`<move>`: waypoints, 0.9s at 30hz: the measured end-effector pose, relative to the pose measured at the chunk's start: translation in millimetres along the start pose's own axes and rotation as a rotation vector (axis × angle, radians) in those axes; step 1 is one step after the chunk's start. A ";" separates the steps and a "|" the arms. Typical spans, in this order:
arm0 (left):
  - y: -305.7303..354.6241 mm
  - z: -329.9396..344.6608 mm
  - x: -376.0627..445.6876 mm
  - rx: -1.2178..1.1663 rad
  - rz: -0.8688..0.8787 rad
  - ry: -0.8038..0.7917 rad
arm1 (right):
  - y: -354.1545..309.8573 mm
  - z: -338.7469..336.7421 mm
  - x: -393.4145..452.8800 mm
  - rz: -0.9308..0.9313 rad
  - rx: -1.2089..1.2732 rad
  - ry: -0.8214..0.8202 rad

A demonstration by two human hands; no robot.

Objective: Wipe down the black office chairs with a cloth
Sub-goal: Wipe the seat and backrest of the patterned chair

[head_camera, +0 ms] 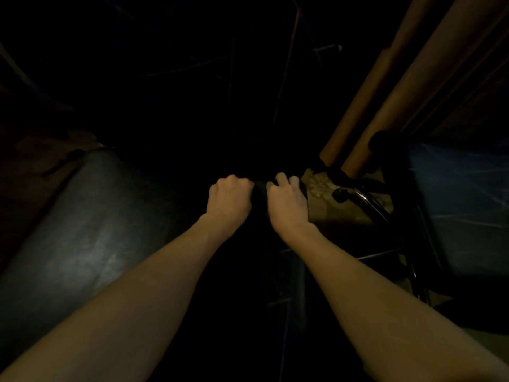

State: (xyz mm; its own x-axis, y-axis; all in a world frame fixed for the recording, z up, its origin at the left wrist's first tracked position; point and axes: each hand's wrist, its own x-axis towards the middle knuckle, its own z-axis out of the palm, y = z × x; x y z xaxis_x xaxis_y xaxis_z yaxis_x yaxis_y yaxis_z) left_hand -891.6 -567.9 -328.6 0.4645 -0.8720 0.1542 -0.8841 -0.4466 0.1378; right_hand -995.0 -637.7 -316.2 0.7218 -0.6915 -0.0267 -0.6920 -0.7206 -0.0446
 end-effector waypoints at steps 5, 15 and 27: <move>1.7 -6.2 -30.7 -0.010 0.053 -0.020 | -2.3 -0.8 -29.8 -0.026 0.008 -0.026; 4.1 -29.6 -109.0 -0.023 0.118 -0.111 | -24.4 -6.7 -114.6 0.003 0.050 -0.058; 17.2 -50.9 -249.5 -0.024 0.162 -0.104 | -55.6 -2.2 -259.2 0.051 0.144 -0.081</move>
State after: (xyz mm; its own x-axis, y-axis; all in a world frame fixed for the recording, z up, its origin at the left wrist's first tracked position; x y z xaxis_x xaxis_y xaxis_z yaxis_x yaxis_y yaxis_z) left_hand -1020.2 -347.8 -314.9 0.3069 -0.9488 0.0747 -0.9449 -0.2944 0.1430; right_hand -1143.7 -418.5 -304.7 0.6884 -0.7165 -0.1131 -0.7231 -0.6657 -0.1841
